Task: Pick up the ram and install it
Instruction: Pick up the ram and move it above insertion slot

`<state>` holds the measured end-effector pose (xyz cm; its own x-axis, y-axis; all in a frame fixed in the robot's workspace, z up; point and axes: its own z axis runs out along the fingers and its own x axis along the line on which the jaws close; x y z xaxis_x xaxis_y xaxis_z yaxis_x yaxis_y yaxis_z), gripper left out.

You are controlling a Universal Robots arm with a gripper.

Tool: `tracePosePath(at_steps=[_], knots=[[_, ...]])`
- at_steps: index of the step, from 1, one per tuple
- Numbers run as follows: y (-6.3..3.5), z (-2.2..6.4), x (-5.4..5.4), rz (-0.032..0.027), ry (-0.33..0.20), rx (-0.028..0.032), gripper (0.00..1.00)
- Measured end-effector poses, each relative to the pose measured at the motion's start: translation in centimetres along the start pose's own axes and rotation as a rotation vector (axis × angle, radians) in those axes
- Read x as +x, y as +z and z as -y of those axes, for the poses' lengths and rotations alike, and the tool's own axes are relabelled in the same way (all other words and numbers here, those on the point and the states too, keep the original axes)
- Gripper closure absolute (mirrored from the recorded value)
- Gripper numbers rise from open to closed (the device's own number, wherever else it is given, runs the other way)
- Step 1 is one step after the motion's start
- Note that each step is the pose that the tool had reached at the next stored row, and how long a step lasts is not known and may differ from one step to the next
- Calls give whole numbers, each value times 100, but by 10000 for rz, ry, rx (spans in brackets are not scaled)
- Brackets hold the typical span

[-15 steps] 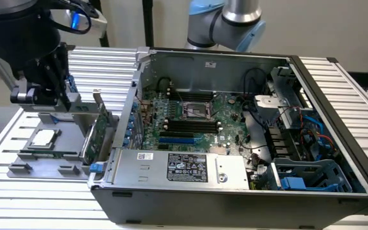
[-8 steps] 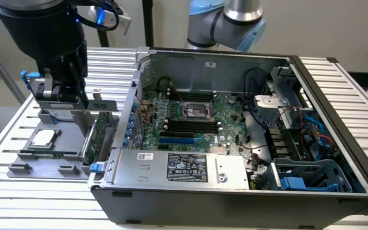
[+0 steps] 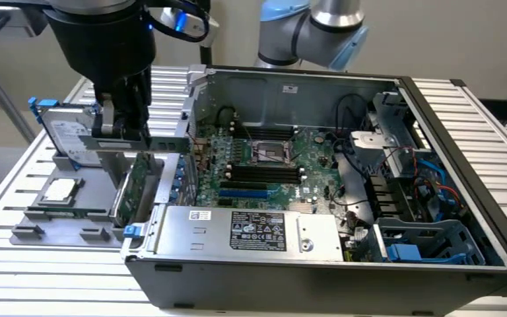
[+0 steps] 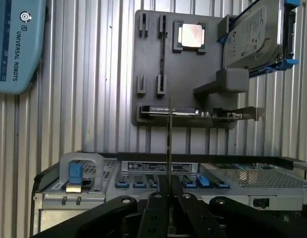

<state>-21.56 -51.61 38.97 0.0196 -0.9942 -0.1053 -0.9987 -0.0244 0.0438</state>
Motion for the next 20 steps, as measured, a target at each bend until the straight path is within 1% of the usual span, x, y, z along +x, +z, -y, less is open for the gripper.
tracePosePath(at_steps=[10,14,20], knots=[[-20,454,-1,2,2,-25,100],[-28,635,-1,3,5,-48,100],[-40,908,-4,3,11,-102,100]])
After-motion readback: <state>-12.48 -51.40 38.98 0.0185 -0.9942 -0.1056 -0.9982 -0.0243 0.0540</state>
